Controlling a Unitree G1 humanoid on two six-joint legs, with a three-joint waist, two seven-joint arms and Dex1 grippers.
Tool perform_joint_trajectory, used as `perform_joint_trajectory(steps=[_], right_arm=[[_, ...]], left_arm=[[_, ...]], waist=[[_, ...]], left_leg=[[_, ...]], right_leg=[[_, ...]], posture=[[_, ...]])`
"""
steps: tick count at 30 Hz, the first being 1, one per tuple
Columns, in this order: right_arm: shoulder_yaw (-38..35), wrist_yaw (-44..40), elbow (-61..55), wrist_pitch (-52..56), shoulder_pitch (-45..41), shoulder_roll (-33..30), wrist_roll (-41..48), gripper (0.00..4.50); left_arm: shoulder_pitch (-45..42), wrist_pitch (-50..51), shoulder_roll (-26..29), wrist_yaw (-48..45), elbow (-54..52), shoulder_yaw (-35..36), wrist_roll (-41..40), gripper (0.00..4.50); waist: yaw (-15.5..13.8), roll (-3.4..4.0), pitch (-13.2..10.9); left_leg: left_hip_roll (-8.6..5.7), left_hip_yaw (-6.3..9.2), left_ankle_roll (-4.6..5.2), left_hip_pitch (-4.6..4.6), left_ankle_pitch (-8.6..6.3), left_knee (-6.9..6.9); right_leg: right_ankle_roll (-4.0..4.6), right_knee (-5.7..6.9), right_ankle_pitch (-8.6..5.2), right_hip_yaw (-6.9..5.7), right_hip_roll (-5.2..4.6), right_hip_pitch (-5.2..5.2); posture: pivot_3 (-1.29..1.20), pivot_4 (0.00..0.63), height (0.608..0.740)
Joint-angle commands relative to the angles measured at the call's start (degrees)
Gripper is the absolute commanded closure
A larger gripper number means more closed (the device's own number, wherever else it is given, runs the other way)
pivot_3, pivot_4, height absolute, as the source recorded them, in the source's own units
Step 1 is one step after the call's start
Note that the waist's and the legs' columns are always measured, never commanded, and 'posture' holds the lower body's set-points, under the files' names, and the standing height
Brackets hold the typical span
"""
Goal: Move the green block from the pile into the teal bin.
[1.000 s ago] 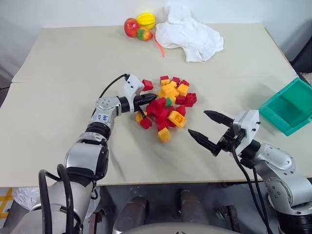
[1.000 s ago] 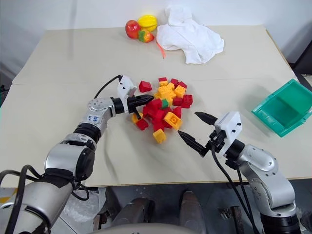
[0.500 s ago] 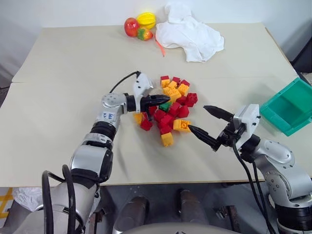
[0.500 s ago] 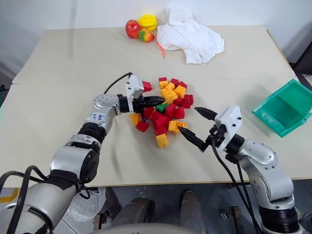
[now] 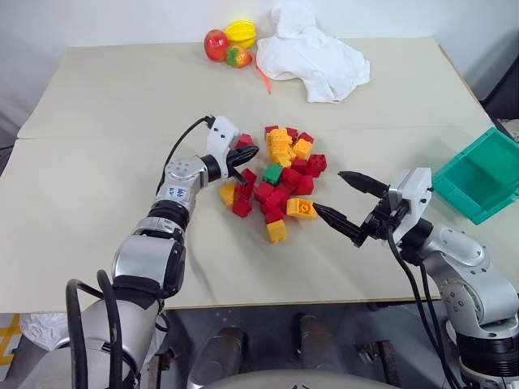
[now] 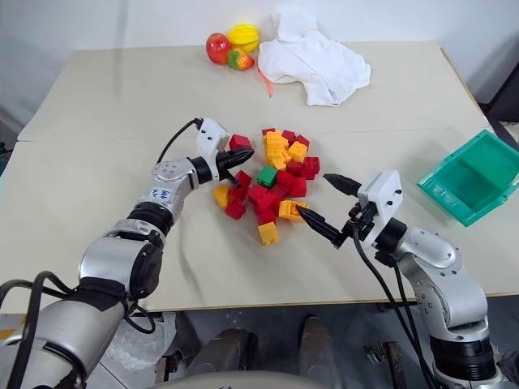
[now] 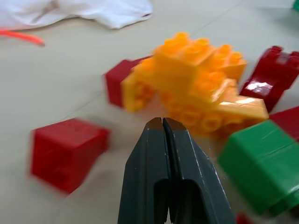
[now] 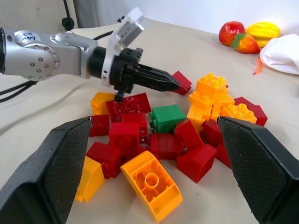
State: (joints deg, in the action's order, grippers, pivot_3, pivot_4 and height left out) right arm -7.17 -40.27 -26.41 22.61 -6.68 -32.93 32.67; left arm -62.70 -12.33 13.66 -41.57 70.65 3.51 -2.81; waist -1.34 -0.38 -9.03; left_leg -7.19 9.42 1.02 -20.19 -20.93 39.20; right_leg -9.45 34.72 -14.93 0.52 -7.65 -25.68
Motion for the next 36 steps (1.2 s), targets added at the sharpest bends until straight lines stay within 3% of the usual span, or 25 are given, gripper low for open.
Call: perform_joint_trajectory(steps=[1,3,6,12,18,23,27,31,36], right_arm=[[-1.8,-1.1,0.0,-0.4,-0.7,-1.1,0.7,0.0],[-2.2,-2.3,0.9,-0.6,-0.8,-1.9,0.8,0.0],[-2.7,-4.3,2.5,-0.7,-1.0,-3.3,0.9,0.0],[-4.0,-9.0,6.8,-1.1,-1.5,-6.5,0.9,0.0],[-4.3,-12.4,10.9,-2.3,-2.5,-8.3,-0.2,0.0],[-4.8,-14.6,10.6,-0.5,-3.2,-10.0,1.5,0.0],[-5.4,-15.4,8.6,0.4,-2.6,-10.3,3.1,0.0],[-6.3,-15.4,5.7,1.8,-1.1,-10.5,4.6,0.0],[-6.9,-11.0,2.7,1.5,0.1,-7.7,4.5,0.0]], left_arm=[[-0.1,2.2,2.6,-5.6,-5.2,3.1,-4.2,4.46],[2.3,5.7,6.0,-12.3,-9.6,2.9,-5.3,4.46],[7.5,10.1,11.1,-19.4,-18.0,1.5,-5.9,3.86],[20.0,24.6,23.3,-30.8,-40.9,3.0,-12.4,1.98],[28.1,32.4,31.6,-33.9,-54.3,4.7,-16.7,0.09],[29.3,34.1,32.7,-32.5,-59.6,4.3,-18.0,0.02],[25.6,32.3,28.3,-27.4,-57.2,2.5,-16.2,0.02],[20.3,30.7,23.5,-27.2,-53.0,-4.0,-12.7,0.02],[11.0,25.8,13.8,-23.9,-39.7,-10.8,-6.5,0.02]], waist=[[0.0,0.0,0.0],[0.1,0.0,0.0],[1.1,0.04,0.0],[1.5,0.08,0.0],[1.0,0.12,0.0],[0.9,0.2,-0.1],[0.2,0.2,-0.1],[-0.2,0.2,-0.1],[-0.3,0.17,-0.1]], left_leg=[[0.0,0.0,0.0,0.0,0.0,0.0],[0.01,0.0,0.0,0.0,0.0,0.0],[0.03,-0.01,0.0,0.01,0.0,-0.02],[0.09,0.02,0.0,0.0,0.0,-0.04],[0.07,0.05,0.0,0.01,0.0,-0.02],[0.09,0.05,0.0,0.01,-0.01,-0.02],[0.09,0.04,-0.01,0.01,0.0,-0.01],[0.07,0.03,-0.01,0.0,-0.01,0.0],[0.01,0.04,0.0,-0.01,-0.01,0.05]], right_leg=[[0.0,0.0,0.0,0.0,0.0,0.0],[0.0,0.0,0.0,0.0,0.0,0.0],[0.01,0.03,0.0,0.01,0.01,-0.02],[0.05,0.06,-0.02,0.0,0.03,-0.05],[0.08,0.05,-0.01,0.0,-0.01,0.0],[0.1,0.04,-0.02,-0.01,0.0,0.0],[0.1,0.05,-0.02,-0.01,0.01,0.01],[0.1,0.02,-0.01,-0.03,0.0,0.0],[0.05,-0.02,0.01,-0.04,-0.02,0.05]], posture=[[0.0,0.15,0.74],[0.0,0.15,0.74],[0.0,0.15,0.74],[0.0,0.15,0.74],[0.0,0.15,0.74],[0.0,0.15,0.74],[0.0,0.15,0.74],[0.0,0.15,0.74],[0.0,0.15,0.74]])
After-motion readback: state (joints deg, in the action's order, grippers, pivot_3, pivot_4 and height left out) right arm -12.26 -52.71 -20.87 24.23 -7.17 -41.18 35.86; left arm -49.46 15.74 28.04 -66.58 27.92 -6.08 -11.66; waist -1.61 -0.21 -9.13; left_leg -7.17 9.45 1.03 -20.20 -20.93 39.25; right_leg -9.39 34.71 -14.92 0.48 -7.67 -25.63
